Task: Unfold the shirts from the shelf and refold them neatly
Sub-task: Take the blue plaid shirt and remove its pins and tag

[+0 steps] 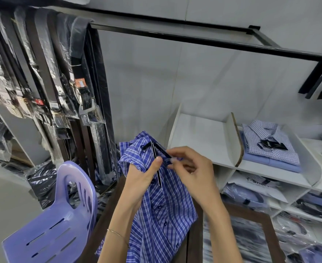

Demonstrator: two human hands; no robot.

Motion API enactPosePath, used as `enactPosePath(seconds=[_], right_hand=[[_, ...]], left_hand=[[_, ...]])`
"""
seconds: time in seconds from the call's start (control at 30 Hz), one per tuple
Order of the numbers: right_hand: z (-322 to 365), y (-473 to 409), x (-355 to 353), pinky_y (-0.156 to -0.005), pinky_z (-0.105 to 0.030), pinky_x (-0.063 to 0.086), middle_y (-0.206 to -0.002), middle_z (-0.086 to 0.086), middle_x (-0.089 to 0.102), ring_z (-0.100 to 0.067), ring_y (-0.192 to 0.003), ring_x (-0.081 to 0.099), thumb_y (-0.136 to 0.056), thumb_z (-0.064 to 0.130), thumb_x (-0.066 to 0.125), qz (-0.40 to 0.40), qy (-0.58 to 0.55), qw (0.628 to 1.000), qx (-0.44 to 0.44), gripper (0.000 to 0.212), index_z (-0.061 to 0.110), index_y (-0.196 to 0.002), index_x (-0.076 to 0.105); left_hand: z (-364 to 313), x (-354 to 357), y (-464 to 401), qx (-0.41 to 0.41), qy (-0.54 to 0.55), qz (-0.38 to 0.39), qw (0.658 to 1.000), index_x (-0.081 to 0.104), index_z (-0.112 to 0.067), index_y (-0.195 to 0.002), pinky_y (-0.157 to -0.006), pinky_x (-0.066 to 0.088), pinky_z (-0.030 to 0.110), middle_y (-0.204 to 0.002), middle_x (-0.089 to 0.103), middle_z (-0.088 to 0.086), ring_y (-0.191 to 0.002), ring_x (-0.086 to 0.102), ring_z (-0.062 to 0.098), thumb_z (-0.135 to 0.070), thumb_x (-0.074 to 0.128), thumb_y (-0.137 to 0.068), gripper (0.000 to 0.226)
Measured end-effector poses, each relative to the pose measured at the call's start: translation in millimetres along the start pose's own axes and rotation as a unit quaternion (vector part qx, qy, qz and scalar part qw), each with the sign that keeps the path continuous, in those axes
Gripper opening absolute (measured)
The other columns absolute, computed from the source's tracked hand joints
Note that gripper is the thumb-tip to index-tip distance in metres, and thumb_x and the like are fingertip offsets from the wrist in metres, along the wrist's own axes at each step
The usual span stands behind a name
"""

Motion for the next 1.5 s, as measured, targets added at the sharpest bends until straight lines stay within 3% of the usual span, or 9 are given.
enactPosePath(seconds=[0.37, 0.63, 0.77, 0.93, 1.07, 1.2, 1.33, 1.4, 1.5], right_hand=[[-2, 2, 9, -0.077, -0.03, 0.058, -0.108, 0.015, 0.068, -0.003, -0.088, 0.069, -0.076, 0.024, 0.079, 0.089, 0.004, 0.995, 0.046, 0.038, 0.029, -0.111, 0.066], [-19, -2, 1, -0.078, -0.037, 0.059, -0.095, 0.007, 0.072, -0.009, -0.084, 0.07, -0.089, 0.006, 0.062, 0.031, -0.014, 0.997, 0.075, 0.033, 0.032, -0.108, 0.065], [-24, -1, -1, -0.06, -0.03, 0.058, -0.092, 0.001, 0.074, -0.015, -0.085, 0.071, -0.089, 0.002, 0.06, 0.024, -0.078, 0.991, 0.106, 0.032, 0.03, -0.105, 0.066], [-25, 0, -5, -0.056, -0.025, 0.056, -0.092, -0.001, 0.074, -0.013, -0.082, 0.071, -0.089, 0.0, 0.06, 0.026, -0.111, 0.986, 0.121, 0.029, 0.023, -0.106, 0.066], [-28, 0, -7, -0.055, -0.026, 0.057, -0.095, -0.008, 0.073, -0.014, -0.082, 0.071, -0.09, -0.003, 0.058, 0.026, -0.124, 0.983, 0.13, 0.03, 0.019, -0.11, 0.065], [-30, 0, -9, -0.057, -0.029, 0.058, -0.096, -0.01, 0.072, -0.018, -0.085, 0.071, -0.09, -0.004, 0.057, 0.031, -0.13, 0.982, 0.134, 0.031, 0.016, -0.113, 0.063], [-33, 0, -8, -0.066, -0.031, 0.058, -0.096, -0.008, 0.072, -0.022, -0.089, 0.07, -0.089, 0.001, 0.06, 0.03, -0.107, 0.987, 0.12, 0.03, 0.021, -0.112, 0.065], [-30, -1, -6, -0.073, -0.028, 0.057, -0.095, 0.002, 0.073, -0.014, -0.089, 0.069, -0.087, 0.008, 0.066, 0.036, -0.074, 0.992, 0.091, 0.028, 0.024, -0.11, 0.066], [-28, -1, 0, -0.077, -0.029, 0.057, -0.096, 0.011, 0.073, -0.006, -0.086, 0.069, -0.082, 0.02, 0.073, 0.047, -0.059, 0.994, 0.08, 0.027, 0.026, -0.107, 0.067]], left_hand=[[6, -2, -4, -0.002, 0.02, -0.02, 1.0, 0.05, -0.015, -0.132, -0.071, 0.053, 0.011, -0.117, 0.067, -0.002, -0.098, 0.067, 0.002, -0.049, 0.067, -0.069, 0.073], [4, -5, -3, -0.018, 0.015, -0.022, 0.999, 0.055, -0.021, -0.13, -0.092, 0.05, 0.021, -0.114, 0.069, -0.01, -0.103, 0.065, -0.001, -0.05, 0.066, -0.074, 0.064], [1, -3, -1, -0.038, 0.04, -0.029, 0.998, 0.059, -0.024, -0.118, -0.063, 0.048, 0.003, -0.098, 0.071, -0.017, -0.084, 0.065, -0.012, -0.038, 0.064, -0.083, 0.038], [0, -3, -1, -0.044, 0.024, 0.003, 0.999, 0.061, -0.023, -0.123, -0.092, 0.048, 0.023, -0.113, 0.071, -0.009, -0.105, 0.065, 0.003, -0.054, 0.065, -0.072, 0.06], [1, -3, -2, -0.048, 0.033, 0.005, 0.998, 0.062, -0.029, -0.116, -0.086, 0.048, 0.018, -0.098, 0.072, -0.022, -0.094, 0.066, -0.006, -0.051, 0.064, -0.074, 0.047], [-1, -3, -1, -0.054, 0.037, 0.018, 0.998, 0.061, -0.025, -0.12, -0.094, 0.05, 0.032, -0.108, 0.073, -0.008, -0.099, 0.068, 0.008, -0.05, 0.065, -0.073, 0.053], [0, -2, -2, -0.029, 0.031, 0.011, 0.999, 0.058, -0.027, -0.122, -0.078, 0.052, 0.015, -0.11, 0.071, -0.011, -0.097, 0.067, 0.0, -0.046, 0.065, -0.075, 0.05], [1, -1, -2, -0.02, 0.007, 0.0, 1.0, 0.056, -0.025, -0.126, -0.084, 0.052, 0.015, -0.113, 0.069, -0.009, -0.099, 0.065, -0.002, -0.048, 0.067, -0.072, 0.06], [0, 5, -1, 0.007, -0.043, -0.01, 0.999, 0.055, -0.007, -0.125, -0.074, 0.052, 0.014, -0.106, 0.062, 0.012, -0.1, 0.058, 0.002, -0.048, 0.063, -0.073, 0.066]])
Point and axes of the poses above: each hand's wrist, its own y-axis away from the middle knuckle, its own x-axis out of the palm, z = x × y, the point moved 3 cm from there along -y, towards the middle knuckle
